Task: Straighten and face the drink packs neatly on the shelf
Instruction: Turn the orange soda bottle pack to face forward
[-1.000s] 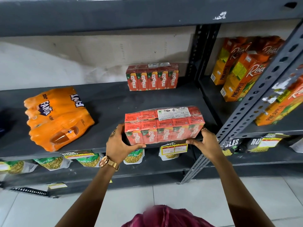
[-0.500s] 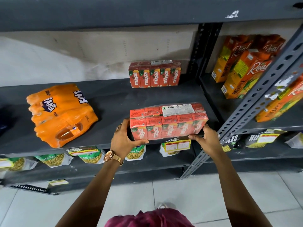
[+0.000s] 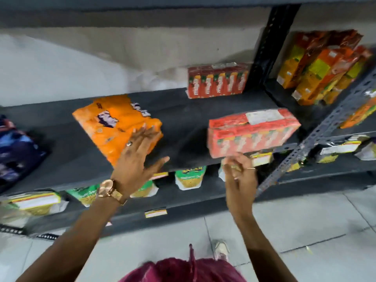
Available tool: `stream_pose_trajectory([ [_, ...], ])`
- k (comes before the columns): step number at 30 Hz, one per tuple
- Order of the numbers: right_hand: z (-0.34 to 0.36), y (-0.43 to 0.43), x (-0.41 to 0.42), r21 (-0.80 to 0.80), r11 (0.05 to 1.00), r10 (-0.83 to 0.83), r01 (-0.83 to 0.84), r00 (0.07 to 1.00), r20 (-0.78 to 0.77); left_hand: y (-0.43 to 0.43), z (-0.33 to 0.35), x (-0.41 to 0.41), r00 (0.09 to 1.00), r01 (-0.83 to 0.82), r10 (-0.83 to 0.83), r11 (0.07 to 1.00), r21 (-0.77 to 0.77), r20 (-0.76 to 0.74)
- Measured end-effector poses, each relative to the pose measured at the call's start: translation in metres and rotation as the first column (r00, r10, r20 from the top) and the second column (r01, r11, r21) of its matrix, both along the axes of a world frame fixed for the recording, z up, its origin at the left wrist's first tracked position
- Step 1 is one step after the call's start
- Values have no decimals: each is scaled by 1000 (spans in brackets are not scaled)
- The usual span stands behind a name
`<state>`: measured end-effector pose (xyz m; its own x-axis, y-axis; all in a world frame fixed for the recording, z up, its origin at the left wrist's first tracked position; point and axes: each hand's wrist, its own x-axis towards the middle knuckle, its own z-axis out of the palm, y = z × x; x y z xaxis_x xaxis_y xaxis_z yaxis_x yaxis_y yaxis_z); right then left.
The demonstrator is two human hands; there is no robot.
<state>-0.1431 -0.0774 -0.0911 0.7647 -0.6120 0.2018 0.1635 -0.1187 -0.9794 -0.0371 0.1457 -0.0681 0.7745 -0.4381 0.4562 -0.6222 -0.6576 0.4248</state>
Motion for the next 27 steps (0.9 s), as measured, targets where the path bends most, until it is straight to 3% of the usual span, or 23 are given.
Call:
stream_pose_trajectory([
  [3,9,96,26,51,972,233,-228,964,-125,64,21,40,996,-93,93,995,-36,4],
  [5,12,144,54,254,914,372,-317,905,-208,98,31,81,983,-184,185,982,42,-17],
  [7,17,173,85,517,800,491,-305,828,-272,116,41,121,948,-296,315,923,245,-42],
  [9,21,191,113,622,756,518,-204,767,-379,122,48,149,878,-356,436,871,339,-198],
  [12,24,207,137,537,844,322,10,791,-520,123,57,167,741,-376,493,867,328,-455],
  [15,20,204,147,420,903,185,93,797,-575,123,52,168,756,-454,534,844,285,-379],
  [19,12,205,149,450,892,191,-38,934,-300,154,28,164,849,-457,458,887,69,-263],
  [23,7,195,137,104,961,267,-258,960,-83,176,-6,153,930,-316,224,892,-323,-290],
  [27,0,186,133,-141,945,290,-294,956,-47,185,-14,149,937,-225,97,903,-367,-337],
])
